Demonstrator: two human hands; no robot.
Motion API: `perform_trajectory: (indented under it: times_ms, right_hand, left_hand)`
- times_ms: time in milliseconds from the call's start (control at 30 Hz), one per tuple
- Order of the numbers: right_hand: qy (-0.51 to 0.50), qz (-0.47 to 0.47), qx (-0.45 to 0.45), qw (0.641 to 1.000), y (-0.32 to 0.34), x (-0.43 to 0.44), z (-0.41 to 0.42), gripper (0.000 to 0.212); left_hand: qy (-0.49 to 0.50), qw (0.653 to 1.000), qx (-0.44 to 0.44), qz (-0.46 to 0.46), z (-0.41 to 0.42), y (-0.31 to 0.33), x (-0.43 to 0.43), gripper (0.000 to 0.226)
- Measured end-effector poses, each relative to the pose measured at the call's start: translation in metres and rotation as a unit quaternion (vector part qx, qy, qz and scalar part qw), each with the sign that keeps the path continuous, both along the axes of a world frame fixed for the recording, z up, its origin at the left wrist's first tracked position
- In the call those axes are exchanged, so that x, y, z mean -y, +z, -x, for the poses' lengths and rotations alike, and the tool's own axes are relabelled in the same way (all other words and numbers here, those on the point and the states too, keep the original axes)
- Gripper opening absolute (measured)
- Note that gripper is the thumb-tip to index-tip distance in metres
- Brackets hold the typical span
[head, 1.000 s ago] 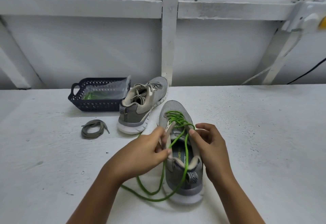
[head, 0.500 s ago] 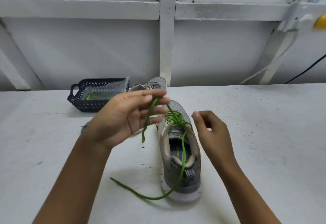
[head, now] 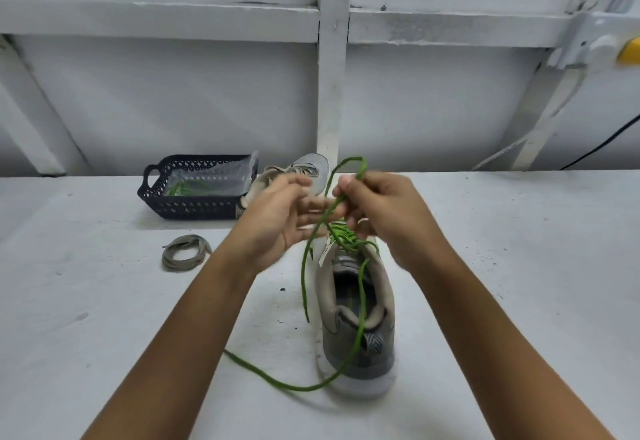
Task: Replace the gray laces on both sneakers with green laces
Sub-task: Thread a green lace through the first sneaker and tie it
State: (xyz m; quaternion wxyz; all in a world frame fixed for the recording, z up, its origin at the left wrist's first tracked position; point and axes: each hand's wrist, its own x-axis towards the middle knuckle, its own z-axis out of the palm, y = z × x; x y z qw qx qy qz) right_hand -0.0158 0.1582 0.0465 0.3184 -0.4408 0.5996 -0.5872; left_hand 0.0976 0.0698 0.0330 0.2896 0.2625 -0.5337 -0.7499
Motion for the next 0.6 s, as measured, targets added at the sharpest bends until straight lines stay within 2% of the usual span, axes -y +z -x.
perform_trajectory:
  times_ms: [100, 233, 367, 500, 600]
  right_hand:
    - [-0.020, -0.008, 0.064, 0.998, 0.011, 0.013, 0.015, 0.028]
    - [-0.033, -0.030, 0.128, 0.991, 0.013, 0.025, 0.032, 0.026]
    - [-0.064, -0.008, 0.184, 0.981, 0.013, 0.033, 0.044, 0.026]
    - [-0.077, 0.006, 0.205, 0.976, 0.011, 0.040, 0.048, 0.025]
    - [-0.028, -0.035, 0.171, 0.984, 0.007, 0.040, 0.041, 0.017]
  left_hand:
    - [-0.055, 0.997, 0.031, 0.053, -0.003, -0.018, -0.012, 0.026]
    - [-0.051, 0.996, 0.006, 0.066, -0.009, -0.030, -0.020, 0.024]
    - [-0.058, 0.992, 0.040, 0.100, -0.018, -0.035, -0.017, 0.022]
    - [-0.079, 0.989, 0.055, 0.108, -0.028, -0.035, -0.013, 0.017]
    - [-0.054, 0.996, 0.034, 0.066, -0.028, -0.034, -0.013, 0.014]
